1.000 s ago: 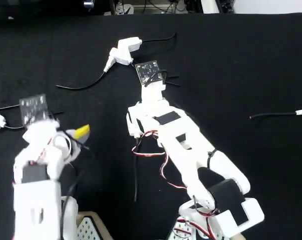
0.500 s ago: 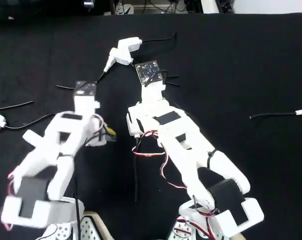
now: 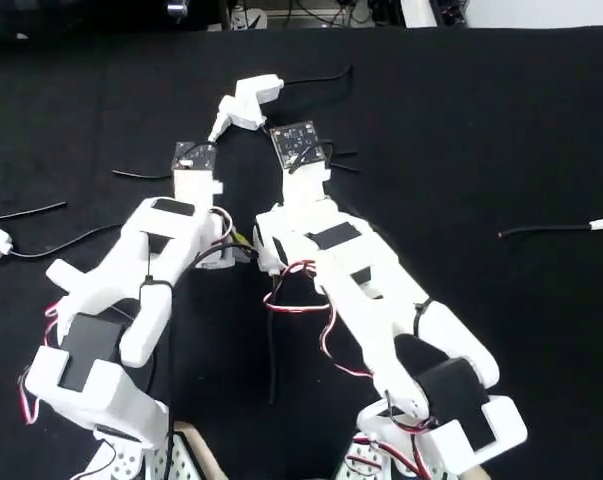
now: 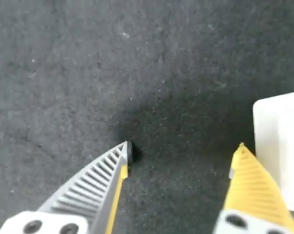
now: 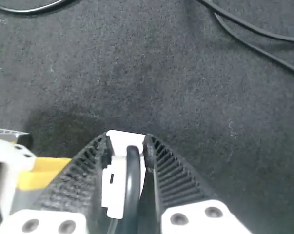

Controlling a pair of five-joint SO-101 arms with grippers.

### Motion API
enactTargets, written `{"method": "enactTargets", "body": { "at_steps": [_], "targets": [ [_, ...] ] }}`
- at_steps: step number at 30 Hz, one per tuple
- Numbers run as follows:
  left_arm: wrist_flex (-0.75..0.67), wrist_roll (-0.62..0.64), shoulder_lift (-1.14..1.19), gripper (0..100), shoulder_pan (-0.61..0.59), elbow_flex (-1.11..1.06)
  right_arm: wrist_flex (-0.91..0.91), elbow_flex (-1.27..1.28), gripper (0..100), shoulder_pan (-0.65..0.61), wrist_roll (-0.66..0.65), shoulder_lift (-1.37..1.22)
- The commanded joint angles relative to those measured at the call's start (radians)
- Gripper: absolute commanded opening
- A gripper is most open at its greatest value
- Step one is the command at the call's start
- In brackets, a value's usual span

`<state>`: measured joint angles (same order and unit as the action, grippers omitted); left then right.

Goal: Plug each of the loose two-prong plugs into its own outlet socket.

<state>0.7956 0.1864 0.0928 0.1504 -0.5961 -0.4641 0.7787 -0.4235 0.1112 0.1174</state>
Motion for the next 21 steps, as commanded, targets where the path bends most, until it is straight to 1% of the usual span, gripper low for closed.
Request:
{"method": "enactTargets", "body": {
  "at_steps": [1, 3, 6, 8, 11, 16, 21],
  "targets": [
    [-0.025, 0.054, 0.000, 33, 0.053, 0.036, -0.026, 0.021, 1.2, 0.032, -0.008, -0.004],
    [-0.026, 0.064, 0.000, 33, 0.054, 0.039, -0.026, 0.021, 1.2, 0.035, -0.006, -0.004],
    [-0.032, 0.146, 0.000, 33, 0.062, 0.039, -0.028, 0.021, 1.2, 0.038, -0.006, -0.002],
    [-0.063, 0.192, 0.000, 33, 0.070, 0.024, -0.028, 0.021, 1.2, 0.043, -0.006, -0.002],
    [-0.086, 0.196, 0.000, 33, 0.074, 0.007, -0.038, 0.019, 1.2, 0.046, -0.005, -0.002],
    [-0.083, 0.199, 0.000, 33, 0.085, 0.008, -0.110, -0.016, 1.2, 0.048, -0.005, -0.004],
    [-0.081, 0.201, -0.025, 33, 0.087, -0.005, -0.120, -0.018, 1.2, 0.044, -0.005, -0.002]
  ]
}}
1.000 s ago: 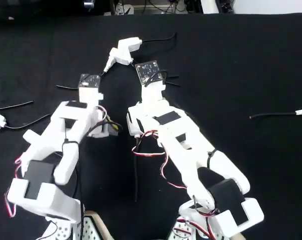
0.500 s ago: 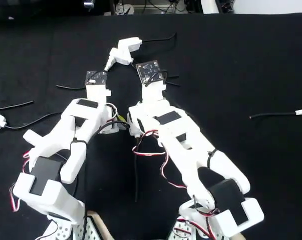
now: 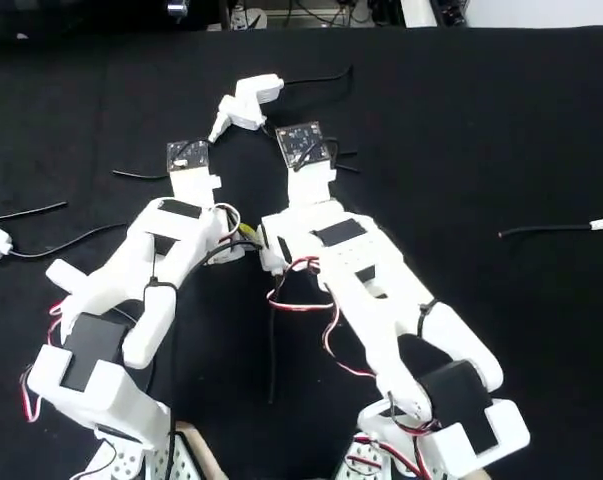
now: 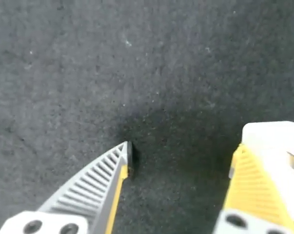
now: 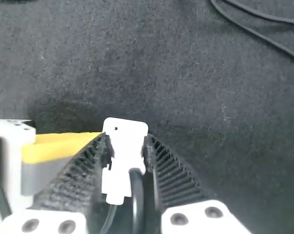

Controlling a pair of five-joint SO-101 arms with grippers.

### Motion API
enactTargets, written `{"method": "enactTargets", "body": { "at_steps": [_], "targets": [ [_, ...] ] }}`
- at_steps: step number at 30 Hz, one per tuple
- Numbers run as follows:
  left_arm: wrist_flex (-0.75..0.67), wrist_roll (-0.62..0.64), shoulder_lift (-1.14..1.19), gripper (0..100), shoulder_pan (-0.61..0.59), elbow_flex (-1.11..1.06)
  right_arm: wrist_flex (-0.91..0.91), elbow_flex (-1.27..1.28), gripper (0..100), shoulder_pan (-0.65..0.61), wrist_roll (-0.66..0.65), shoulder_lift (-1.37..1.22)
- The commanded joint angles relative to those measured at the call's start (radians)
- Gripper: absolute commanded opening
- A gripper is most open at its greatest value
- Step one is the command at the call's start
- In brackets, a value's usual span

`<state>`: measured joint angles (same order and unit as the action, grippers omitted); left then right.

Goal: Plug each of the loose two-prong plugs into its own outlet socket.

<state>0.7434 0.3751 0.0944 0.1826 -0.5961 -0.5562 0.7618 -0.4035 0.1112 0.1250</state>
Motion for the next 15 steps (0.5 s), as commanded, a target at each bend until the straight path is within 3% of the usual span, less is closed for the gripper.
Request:
{"method": "enactTargets", "body": {
  "at_steps": [1, 9, 15],
  "targets": [
    [-0.034, 0.012, -0.035, 33, 0.054, -0.018, -0.028, -0.002, 1.2, 0.023, -0.006, -0.010],
    [-0.063, 0.015, -0.095, 33, 0.045, -0.074, -0.035, -0.041, 1.4, -0.006, -0.043, -0.019],
    [-0.109, 0.026, -0.103, 33, 0.044, -0.105, -0.180, -0.163, 1.3, -0.008, -0.041, -0.085]
  ]
}}
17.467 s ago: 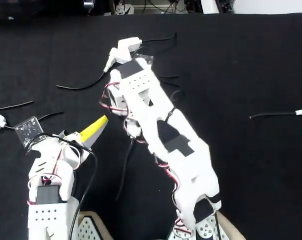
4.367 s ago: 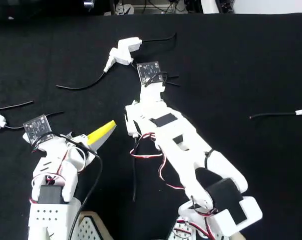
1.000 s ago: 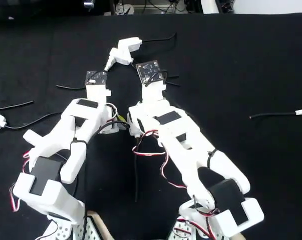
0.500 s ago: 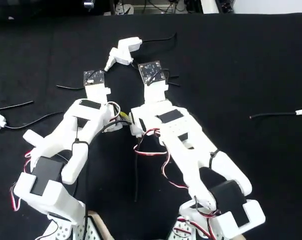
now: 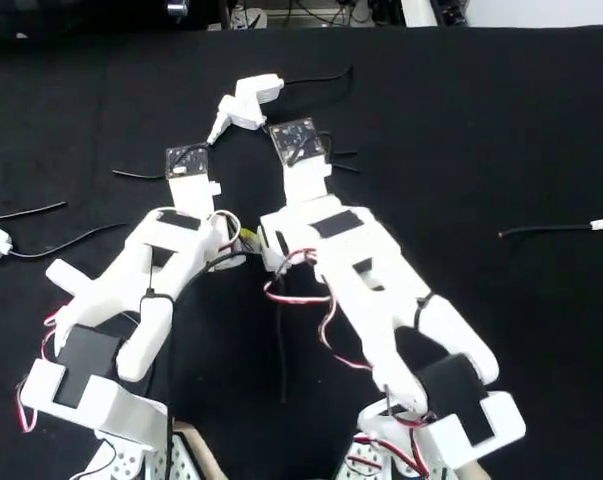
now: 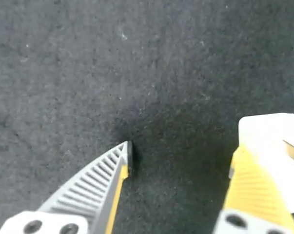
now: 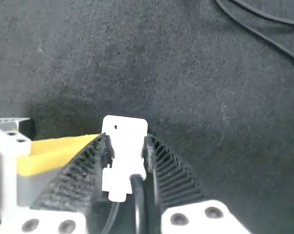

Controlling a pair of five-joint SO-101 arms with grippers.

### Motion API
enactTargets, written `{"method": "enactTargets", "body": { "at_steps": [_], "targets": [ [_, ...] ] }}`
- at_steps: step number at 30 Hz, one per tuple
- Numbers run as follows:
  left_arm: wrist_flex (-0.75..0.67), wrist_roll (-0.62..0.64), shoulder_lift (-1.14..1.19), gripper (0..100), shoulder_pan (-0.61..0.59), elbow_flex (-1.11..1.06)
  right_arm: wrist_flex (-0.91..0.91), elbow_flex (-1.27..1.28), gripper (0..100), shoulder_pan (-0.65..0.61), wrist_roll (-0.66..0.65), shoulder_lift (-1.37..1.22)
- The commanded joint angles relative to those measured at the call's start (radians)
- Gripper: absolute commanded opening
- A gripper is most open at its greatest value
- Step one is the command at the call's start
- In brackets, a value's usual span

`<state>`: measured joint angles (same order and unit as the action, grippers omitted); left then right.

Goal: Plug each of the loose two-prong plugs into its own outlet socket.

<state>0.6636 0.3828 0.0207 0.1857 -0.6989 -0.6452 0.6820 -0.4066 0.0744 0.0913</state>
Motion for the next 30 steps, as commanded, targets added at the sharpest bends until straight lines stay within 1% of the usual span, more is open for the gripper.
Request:
{"method": "enactTargets", "body": {
  "at_steps": [1, 8, 12, 15, 17, 22, 30],
  "targets": [
    [-0.035, 0.032, -0.035, 33, 0.041, -0.007, -0.120, -0.117, 1.3, -0.005, -0.006, -0.074],
    [-0.034, 0.049, -0.043, 33, 0.015, -0.005, -0.345, -0.364, 1.2, -0.015, -0.003, -0.245],
    [-0.028, 0.051, -0.043, 33, -0.013, -0.007, -0.376, -0.438, 1.2, -0.031, -0.002, -0.298],
    [-0.021, 0.051, -0.043, 33, -0.033, -0.008, -0.377, -0.476, 1.2, -0.038, 0.031, -0.321],
    [0.008, 0.051, -0.044, 33, -0.050, 0.002, -0.382, -0.504, 1.2, -0.040, 0.031, -0.334],
    [0.011, 0.051, -0.044, 33, -0.062, 0.002, -0.445, -0.598, 1.2, -0.054, 0.034, -0.418],
    [0.009, 0.051, -0.044, 33, -0.070, -0.001, -0.750, -0.811, 1.2, -0.072, 0.032, -0.570]
  ]
}}
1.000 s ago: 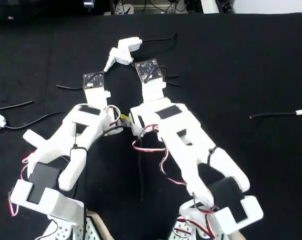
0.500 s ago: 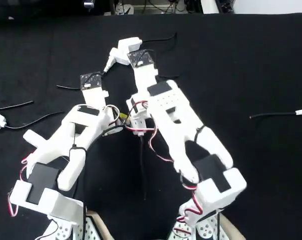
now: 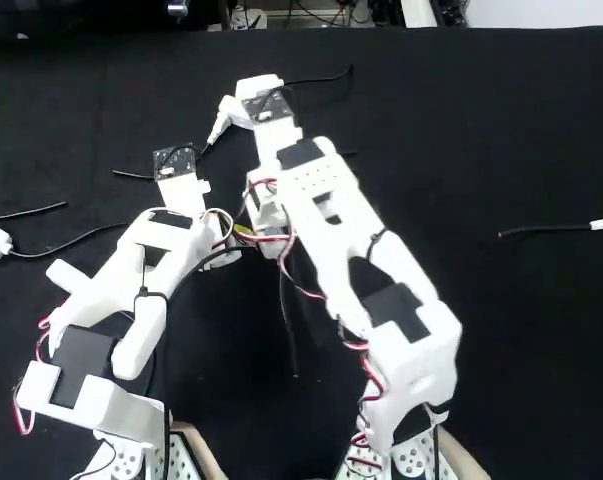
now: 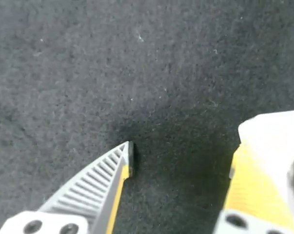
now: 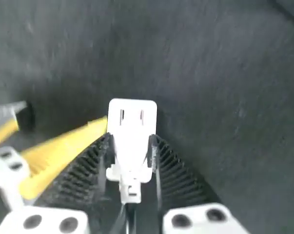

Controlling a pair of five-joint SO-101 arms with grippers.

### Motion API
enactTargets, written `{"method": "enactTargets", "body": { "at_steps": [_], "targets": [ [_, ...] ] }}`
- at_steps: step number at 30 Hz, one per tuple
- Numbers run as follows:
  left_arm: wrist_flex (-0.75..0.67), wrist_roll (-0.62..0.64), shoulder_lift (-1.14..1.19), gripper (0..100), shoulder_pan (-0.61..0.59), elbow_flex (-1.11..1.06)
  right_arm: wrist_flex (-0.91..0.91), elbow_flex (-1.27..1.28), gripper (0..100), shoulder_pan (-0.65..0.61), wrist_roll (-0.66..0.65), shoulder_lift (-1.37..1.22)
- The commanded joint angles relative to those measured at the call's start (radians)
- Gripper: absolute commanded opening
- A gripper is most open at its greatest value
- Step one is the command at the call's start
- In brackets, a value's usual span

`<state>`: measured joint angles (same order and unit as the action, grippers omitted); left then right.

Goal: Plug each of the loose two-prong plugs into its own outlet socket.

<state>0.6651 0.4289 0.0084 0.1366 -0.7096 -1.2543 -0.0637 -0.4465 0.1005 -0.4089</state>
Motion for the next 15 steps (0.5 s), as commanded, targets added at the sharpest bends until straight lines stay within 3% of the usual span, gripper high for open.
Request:
{"method": "enactTargets", "body": {
  "at_steps": [1, 15],
  "targets": [
    [0.006, 0.005, -0.032, 33, -0.021, 0.013, -0.167, -0.073, 1.2, -0.032, 0.005, -0.070],
    [-0.041, 0.003, -0.032, 33, -0.031, 0.004, -0.276, -0.074, 1.2, -0.031, -0.031, 0.068]
  ]
}}
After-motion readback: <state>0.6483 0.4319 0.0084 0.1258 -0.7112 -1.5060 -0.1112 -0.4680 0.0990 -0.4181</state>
